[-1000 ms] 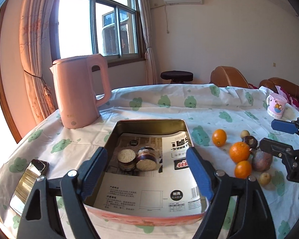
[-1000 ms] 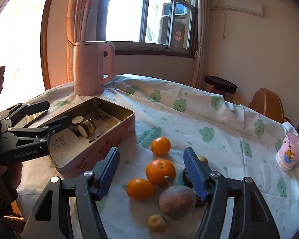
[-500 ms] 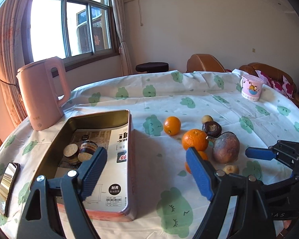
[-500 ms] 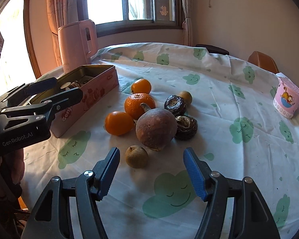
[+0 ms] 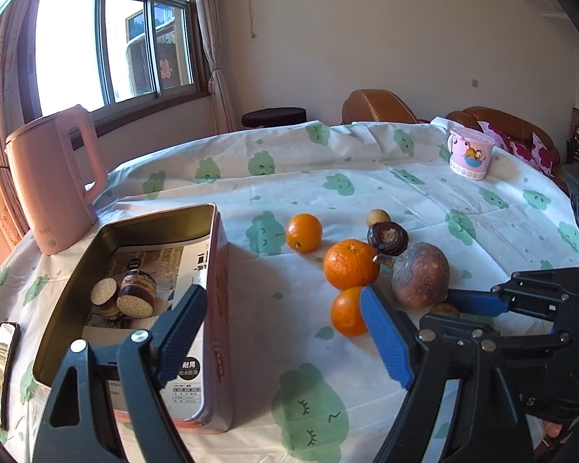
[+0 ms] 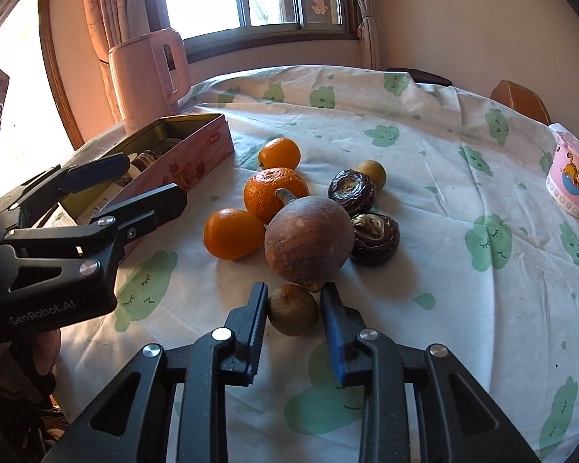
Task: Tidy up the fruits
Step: 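Grasp a small brown round fruit with the right gripper while the left grasps an orange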
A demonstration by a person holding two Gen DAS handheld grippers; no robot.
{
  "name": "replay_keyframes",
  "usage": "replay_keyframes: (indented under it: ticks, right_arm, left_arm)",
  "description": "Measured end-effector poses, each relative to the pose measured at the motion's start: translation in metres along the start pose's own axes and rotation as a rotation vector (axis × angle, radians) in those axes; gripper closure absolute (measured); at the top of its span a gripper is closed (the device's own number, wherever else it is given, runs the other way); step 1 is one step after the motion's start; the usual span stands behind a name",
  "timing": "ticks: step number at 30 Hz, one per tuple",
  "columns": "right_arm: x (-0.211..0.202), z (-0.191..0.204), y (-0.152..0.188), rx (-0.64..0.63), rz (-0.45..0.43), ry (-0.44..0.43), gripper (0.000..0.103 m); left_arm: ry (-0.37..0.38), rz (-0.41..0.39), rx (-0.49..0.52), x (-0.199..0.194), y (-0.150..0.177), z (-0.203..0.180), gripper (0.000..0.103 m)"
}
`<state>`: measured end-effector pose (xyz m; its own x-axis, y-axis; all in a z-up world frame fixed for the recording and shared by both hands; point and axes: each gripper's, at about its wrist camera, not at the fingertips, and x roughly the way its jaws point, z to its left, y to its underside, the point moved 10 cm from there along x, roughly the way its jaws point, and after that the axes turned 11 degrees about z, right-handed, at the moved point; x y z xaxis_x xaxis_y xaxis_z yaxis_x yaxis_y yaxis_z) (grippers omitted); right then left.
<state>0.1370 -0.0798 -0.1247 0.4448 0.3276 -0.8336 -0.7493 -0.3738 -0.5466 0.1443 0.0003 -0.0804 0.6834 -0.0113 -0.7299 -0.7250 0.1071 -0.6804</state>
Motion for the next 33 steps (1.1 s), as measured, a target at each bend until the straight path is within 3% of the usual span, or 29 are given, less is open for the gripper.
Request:
replay_keyframes:
  ticks: [5, 7, 12, 14, 16, 18, 23, 33]
  right_arm:
    - [-0.022, -0.029, -0.008, 0.041, -0.075, 0.105, 0.075]
    - [-0.029, -0.040, -0.012, 0.049, -0.098, 0.148, 0.076]
    - [-0.035, -0.055, -0.015, 0.067, -0.124, 0.176, 0.076]
    - [-0.036, -0.056, -0.017, 0.080, -0.132, 0.166, 0.076]
    - [-0.037, -0.056, -0.021, 0.073, -0.146, 0.185, 0.076]
    - [-0.035, -0.053, -0.025, 0.067, -0.152, 0.174, 0.076]
    - [-0.037, -0.042, -0.029, 0.038, -0.182, 0.132, 0.076]
    - [-0.048, -0.029, -0.030, -0.017, -0.245, 0.106, 0.076]
  left_arm:
    - [0.027, 0.030, 0.029, 0.008, -0.001, -0.015, 0.025]
    - [0.041, 0.051, 0.044, 0.013, -0.002, -0.022, 0.032]
    - [0.084, 0.124, 0.086, 0.028, 0.003, -0.039, 0.050]
    - [0.087, 0.156, 0.109, 0.034, 0.006, -0.046, 0.050]
    - [0.108, 0.187, 0.109, 0.040, 0.009, -0.049, 0.062]
    - [0.128, 0.204, 0.096, 0.043, 0.010, -0.049, 0.067]
    - [0.118, 0.187, 0.084, 0.040, 0.009, -0.047, 0.069]
    - [0.069, 0.078, 0.067, 0.021, -0.002, -0.037, 0.069]
